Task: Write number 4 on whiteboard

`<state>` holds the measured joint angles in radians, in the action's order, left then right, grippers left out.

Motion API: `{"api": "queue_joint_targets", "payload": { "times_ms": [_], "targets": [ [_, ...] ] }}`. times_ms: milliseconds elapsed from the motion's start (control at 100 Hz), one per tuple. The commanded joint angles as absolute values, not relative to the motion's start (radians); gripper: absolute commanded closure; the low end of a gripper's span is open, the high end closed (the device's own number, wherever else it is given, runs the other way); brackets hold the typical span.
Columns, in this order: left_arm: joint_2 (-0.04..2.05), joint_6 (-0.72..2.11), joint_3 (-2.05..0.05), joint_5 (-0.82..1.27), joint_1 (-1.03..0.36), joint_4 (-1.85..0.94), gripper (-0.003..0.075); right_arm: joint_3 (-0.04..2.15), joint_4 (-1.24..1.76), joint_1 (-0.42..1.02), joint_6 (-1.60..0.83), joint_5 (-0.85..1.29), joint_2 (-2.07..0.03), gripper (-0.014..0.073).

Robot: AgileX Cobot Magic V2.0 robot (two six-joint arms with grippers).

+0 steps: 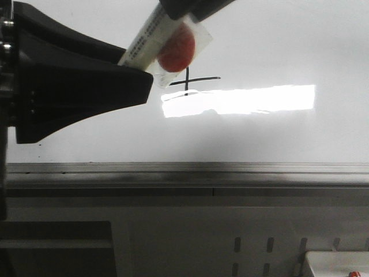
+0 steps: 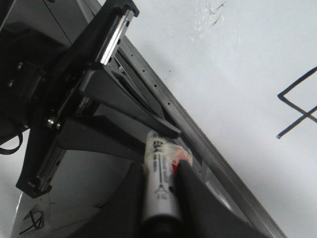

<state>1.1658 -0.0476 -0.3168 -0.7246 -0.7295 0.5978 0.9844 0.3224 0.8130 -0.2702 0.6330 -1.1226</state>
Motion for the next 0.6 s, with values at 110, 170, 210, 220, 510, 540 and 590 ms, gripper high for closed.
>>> {"api": "queue_joint_targets", "payload": {
  "times_ms": [110,170,210,220,510,540,590],
  "targets": [
    [1.152,-0.072,-0.342,-0.823,-0.736,0.544,0.0741,1.018,0.338,0.815,-0.283,0.562,-1.101,0.0550],
    [1.152,-0.089,-0.342,-0.823,-0.736,0.534,0.0741,1.030,0.335,0.813,-0.283,0.555,-1.101,0.0346],
    [1.152,-0.126,-0.342,-0.821,-0.736,0.525,0.0741,1.038,0.330,0.808,-0.283,0.540,-1.101,0.0183],
    [1.152,-0.132,-0.342,-0.821,-0.736,0.520,0.0741,1.041,0.327,0.806,-0.283,0.536,-1.101,0.0158],
    [1.152,-0.276,-0.350,-0.606,-0.736,0.080,0.0741,1.096,0.291,0.709,-0.283,0.508,-1.027,0.0040],
    [1.152,-0.279,-0.360,-0.557,-0.736,0.012,0.0741,1.096,0.291,0.701,-0.283,0.506,-1.019,0.0055],
    [1.152,-0.279,-0.379,-0.477,-0.736,-0.091,0.0741,1.096,0.291,0.691,-0.283,0.506,-1.008,0.0074]
  ]
}}
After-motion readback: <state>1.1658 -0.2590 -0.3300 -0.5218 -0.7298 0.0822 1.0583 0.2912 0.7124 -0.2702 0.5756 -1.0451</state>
